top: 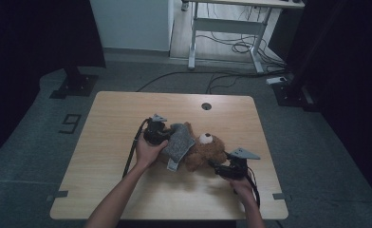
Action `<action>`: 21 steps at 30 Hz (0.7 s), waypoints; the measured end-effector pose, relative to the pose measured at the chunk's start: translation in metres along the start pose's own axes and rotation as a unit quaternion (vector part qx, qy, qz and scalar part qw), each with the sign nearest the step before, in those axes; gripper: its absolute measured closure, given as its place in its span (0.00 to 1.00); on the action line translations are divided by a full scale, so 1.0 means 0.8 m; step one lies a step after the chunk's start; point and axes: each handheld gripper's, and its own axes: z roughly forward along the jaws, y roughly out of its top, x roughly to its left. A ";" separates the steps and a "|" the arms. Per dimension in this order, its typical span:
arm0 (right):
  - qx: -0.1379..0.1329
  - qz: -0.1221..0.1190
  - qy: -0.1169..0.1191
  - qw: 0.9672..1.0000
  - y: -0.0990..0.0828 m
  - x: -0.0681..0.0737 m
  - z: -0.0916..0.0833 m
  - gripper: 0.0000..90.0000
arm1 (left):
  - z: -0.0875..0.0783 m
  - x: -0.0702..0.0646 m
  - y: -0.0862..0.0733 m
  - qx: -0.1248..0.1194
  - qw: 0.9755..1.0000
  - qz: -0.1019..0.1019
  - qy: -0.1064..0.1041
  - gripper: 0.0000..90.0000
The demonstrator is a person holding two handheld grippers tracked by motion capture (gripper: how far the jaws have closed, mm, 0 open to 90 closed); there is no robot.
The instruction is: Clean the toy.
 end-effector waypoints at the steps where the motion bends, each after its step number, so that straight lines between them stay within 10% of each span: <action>1: -0.001 0.020 0.008 1.000 0.003 -0.003 -0.002 0.20 | -0.004 0.000 -0.005 -0.002 1.000 -0.003 -0.006 0.93; 8: -0.026 0.073 0.001 0.997 0.037 -0.009 -0.017 0.09 | -0.021 -0.011 -0.030 -0.019 1.000 0.002 -0.021 0.93; 21: 0.090 0.048 0.025 0.994 0.030 0.005 0.038 0.00 | -0.040 -0.022 -0.069 -0.047 0.998 -0.011 -0.041 0.93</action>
